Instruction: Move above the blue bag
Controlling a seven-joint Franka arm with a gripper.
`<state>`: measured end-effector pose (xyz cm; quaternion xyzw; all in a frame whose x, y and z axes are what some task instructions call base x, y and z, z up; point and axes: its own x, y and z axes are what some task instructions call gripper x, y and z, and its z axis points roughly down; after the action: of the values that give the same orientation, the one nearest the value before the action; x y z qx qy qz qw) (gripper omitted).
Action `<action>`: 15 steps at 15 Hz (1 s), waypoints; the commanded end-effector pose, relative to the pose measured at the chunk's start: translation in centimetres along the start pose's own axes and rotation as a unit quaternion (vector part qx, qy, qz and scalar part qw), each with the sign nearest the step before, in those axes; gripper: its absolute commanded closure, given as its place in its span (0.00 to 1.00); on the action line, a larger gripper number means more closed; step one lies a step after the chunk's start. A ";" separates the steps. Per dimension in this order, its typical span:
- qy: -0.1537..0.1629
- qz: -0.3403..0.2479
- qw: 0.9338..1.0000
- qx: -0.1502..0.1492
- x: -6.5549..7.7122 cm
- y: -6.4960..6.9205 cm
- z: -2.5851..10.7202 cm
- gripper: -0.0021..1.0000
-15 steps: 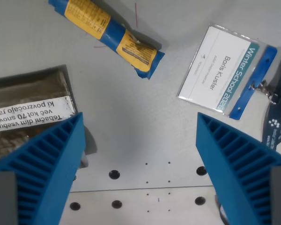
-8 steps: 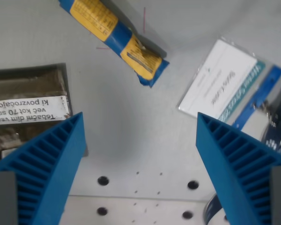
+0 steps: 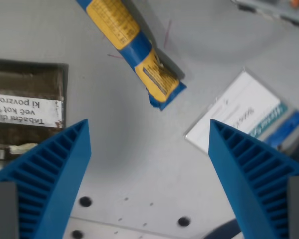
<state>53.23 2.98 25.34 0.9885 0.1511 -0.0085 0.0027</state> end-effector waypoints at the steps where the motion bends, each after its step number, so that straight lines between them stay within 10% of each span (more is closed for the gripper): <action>1: 0.042 -0.172 0.984 -0.024 0.0 -0.3 1.2 0.00; 15: 0.043 -0.329 0.943 -0.035 1.4 -1.0 6.7 0.00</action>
<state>54.49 4.17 18.85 0.9330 0.3597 -0.0026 0.0049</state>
